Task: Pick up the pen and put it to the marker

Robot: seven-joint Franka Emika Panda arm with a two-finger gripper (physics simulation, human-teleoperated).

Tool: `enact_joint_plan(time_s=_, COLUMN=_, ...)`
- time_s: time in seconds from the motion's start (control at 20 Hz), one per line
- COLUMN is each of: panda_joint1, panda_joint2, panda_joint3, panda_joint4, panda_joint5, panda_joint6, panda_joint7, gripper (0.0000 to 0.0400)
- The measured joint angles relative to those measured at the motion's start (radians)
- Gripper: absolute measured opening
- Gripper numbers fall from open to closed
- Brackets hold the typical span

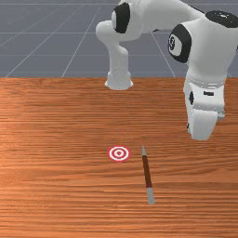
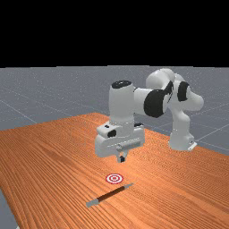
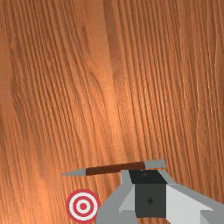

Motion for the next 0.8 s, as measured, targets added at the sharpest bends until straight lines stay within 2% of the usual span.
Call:
enact_joint_plan(time_s=0.05, panda_joint1=0.004, panda_joint2=-0.068, panda_joint3=-0.001, panda_joint4=-0.137, panda_joint5=-0.012, panda_joint6=0.103, panda_joint7=-0.018, gripper=0.0)
enact_joint_plan(time_s=0.1, panda_joint1=-0.022, panda_joint2=-0.093, panda_joint3=0.033, panda_joint4=-0.18, panda_joint5=0.043, panda_joint6=0.098, panda_joint7=-0.05, gripper=0.0)
enact_joint_plan(time_s=0.3, panda_joint1=-0.023, panda_joint2=-0.406, panda_joint3=0.049, panda_joint4=-0.712, panda_joint5=0.085, panda_joint6=0.32, panda_joint7=-0.055, gripper=0.0)
enact_joint_plan(time_s=0.4, panda_joint1=0.01, panda_joint2=-0.545, panda_joint3=0.035, panda_joint4=-0.921, panda_joint5=0.042, panda_joint6=0.384, panda_joint7=0.001, gripper=0.0)
enact_joint_plan(time_s=0.55, panda_joint1=0.04, panda_joint2=-0.702, panda_joint3=0.039, panda_joint4=-1.148, panda_joint5=0.032, panda_joint6=0.452, panda_joint7=0.082, gripper=0.0)
enact_joint_plan(time_s=0.6, panda_joint1=0.053, panda_joint2=-0.733, panda_joint3=0.04, panda_joint4=-1.187, panda_joint5=-0.013, panda_joint6=0.444, panda_joint7=0.091, gripper=0.0)
enact_joint_plan(time_s=0.65, panda_joint1=0.059, panda_joint2=-0.762, panda_joint3=0.044, panda_joint4=-1.226, panda_joint5=-0.021, panda_joint6=0.451, panda_joint7=0.105, gripper=0.0)
enact_joint_plan(time_s=0.7, panda_joint1=0.06, panda_joint2=-0.789, panda_joint3=0.049, panda_joint4=-1.262, panda_joint5=-0.009, panda_joint6=0.466, panda_joint7=0.102, gripper=0.0)
enact_joint_plan(time_s=0.75, panda_joint1=0.055, panda_joint2=-0.8, panda_joint3=0.056, panda_joint4=-1.275, panda_joint5=0.038, panda_joint6=0.452, panda_joint7=0.068, gripper=0.0)
enact_joint_plan(time_s=0.8, panda_joint1=0.058, panda_joint2=-0.817, panda_joint3=0.058, panda_joint4=-1.297, panda_joint5=0.038, panda_joint6=0.459, panda_joint7=0.071, gripper=0.0)
